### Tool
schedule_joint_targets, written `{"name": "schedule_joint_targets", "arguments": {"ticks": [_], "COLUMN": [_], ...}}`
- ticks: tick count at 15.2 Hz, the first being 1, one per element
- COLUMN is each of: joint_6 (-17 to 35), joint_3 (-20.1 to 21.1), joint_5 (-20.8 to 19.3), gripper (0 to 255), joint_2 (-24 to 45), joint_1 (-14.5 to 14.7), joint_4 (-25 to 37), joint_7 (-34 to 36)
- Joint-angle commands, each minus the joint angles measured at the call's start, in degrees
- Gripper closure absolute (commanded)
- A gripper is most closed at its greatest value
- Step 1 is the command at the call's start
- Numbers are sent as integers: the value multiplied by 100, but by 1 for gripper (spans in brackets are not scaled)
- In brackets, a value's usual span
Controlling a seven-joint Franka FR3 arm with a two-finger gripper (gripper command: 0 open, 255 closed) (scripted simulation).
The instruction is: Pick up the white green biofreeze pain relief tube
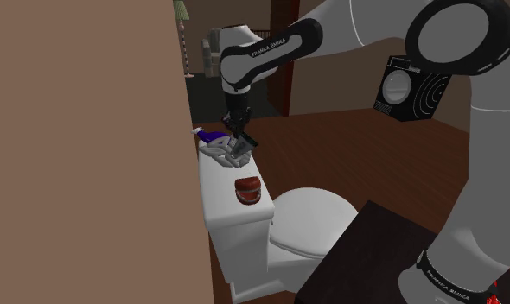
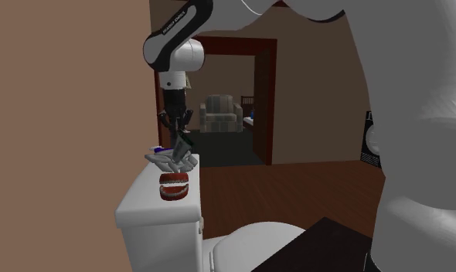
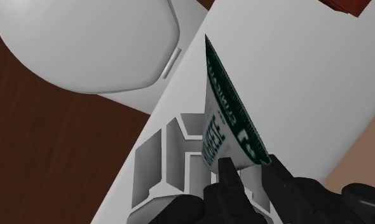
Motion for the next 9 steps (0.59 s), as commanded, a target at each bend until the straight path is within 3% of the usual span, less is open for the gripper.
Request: {"name": "schedule_joint_targets", "arguments": {"ticks": [1,9], "joint_6": [-141,-576], "joint_3": [3,8], "joint_5": [5,21], "gripper": [255,255], "joint_2": [-41,-128], "joint_1": [4,6], "joint_4": [99,447], "joint_7": [-6,-37]}}
